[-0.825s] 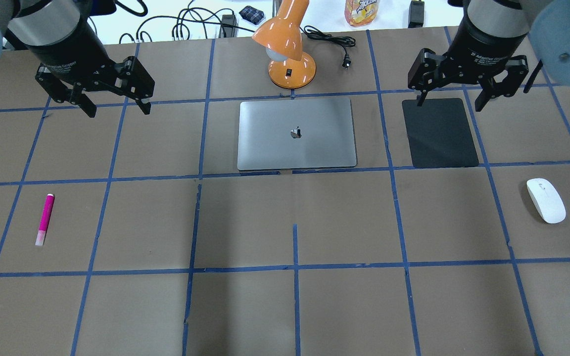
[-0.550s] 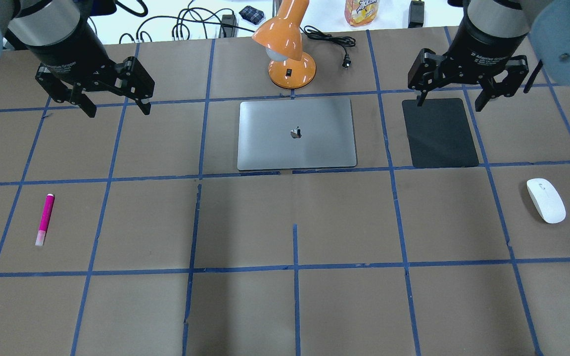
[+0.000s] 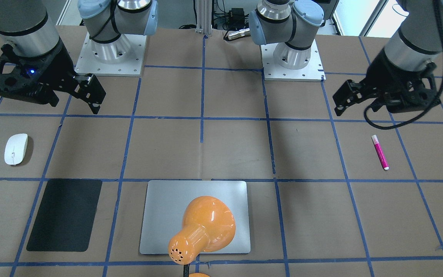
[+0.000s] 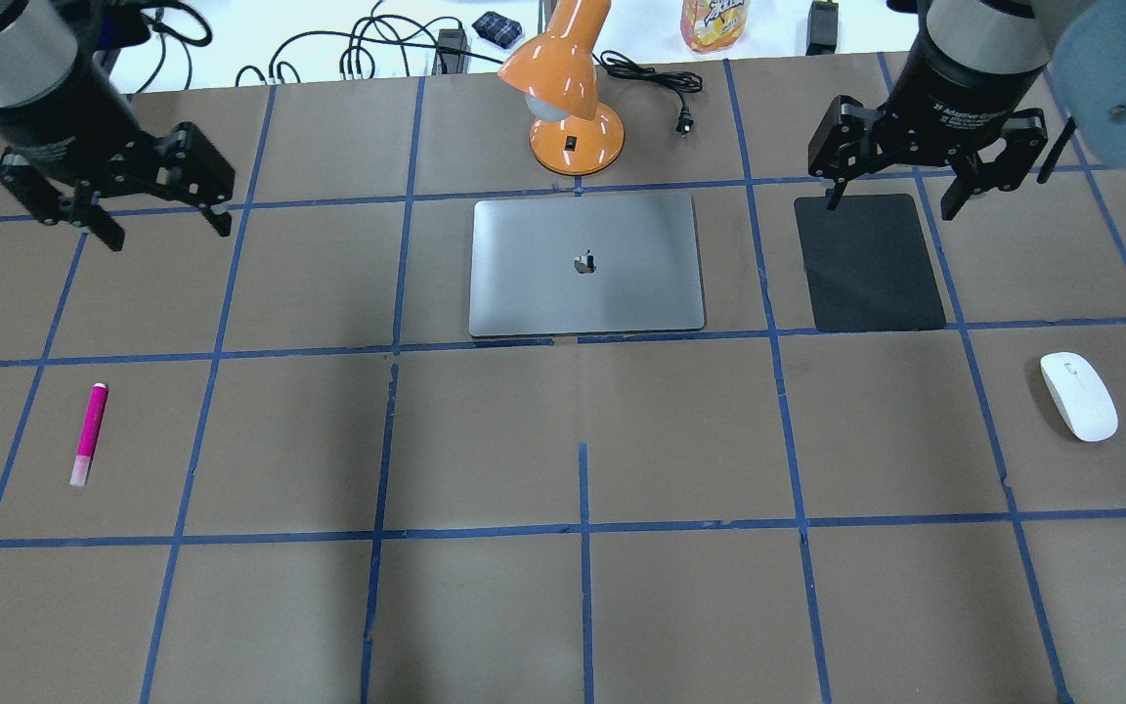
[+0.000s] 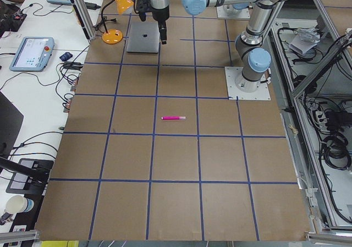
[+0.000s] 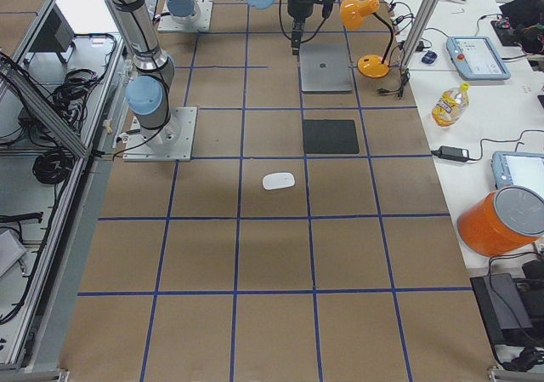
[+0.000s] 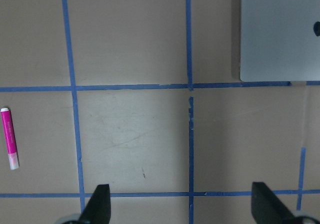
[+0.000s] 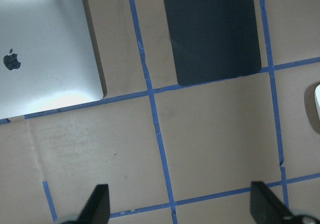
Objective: Place pen and mouse around notebook
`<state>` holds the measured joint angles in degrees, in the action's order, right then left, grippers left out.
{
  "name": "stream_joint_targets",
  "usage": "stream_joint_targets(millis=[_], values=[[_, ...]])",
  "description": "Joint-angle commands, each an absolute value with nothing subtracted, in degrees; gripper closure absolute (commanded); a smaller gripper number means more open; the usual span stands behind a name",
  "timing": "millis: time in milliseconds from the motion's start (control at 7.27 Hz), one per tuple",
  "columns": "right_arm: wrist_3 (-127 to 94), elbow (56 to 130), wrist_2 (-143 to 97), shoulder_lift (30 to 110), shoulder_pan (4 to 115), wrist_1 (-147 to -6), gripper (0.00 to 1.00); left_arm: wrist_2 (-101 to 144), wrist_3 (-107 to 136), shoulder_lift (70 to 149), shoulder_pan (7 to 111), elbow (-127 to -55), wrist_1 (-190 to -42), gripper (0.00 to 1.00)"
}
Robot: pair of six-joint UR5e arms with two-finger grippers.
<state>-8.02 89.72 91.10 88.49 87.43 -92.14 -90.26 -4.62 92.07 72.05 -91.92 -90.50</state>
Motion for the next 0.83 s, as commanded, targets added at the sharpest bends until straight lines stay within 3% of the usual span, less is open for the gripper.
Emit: stream_joint_targets(millis=[0,138,275,688], values=[[-8.0,89.4,91.1,88.4,85.0,-92.1,0.0,-89.5,-13.7,96.9,52.7,-106.9,-72.4,0.0],[-8.0,88.0,91.2,88.7,83.3,-90.8,0.0,-89.6,-22.0,101.2,50.8,-112.3,-56.6,0.0],[-8.3,85.6,91.1,88.2,81.7,-87.2,0.0,-90.0,-27.5,103.0,49.0,-114.6,-50.2,0.0],[6.8,89.7,91.7,85.2,68.7,-93.0,0.0,-89.6,-33.4,109.1,45.0,-114.3,-46.1,0.0]])
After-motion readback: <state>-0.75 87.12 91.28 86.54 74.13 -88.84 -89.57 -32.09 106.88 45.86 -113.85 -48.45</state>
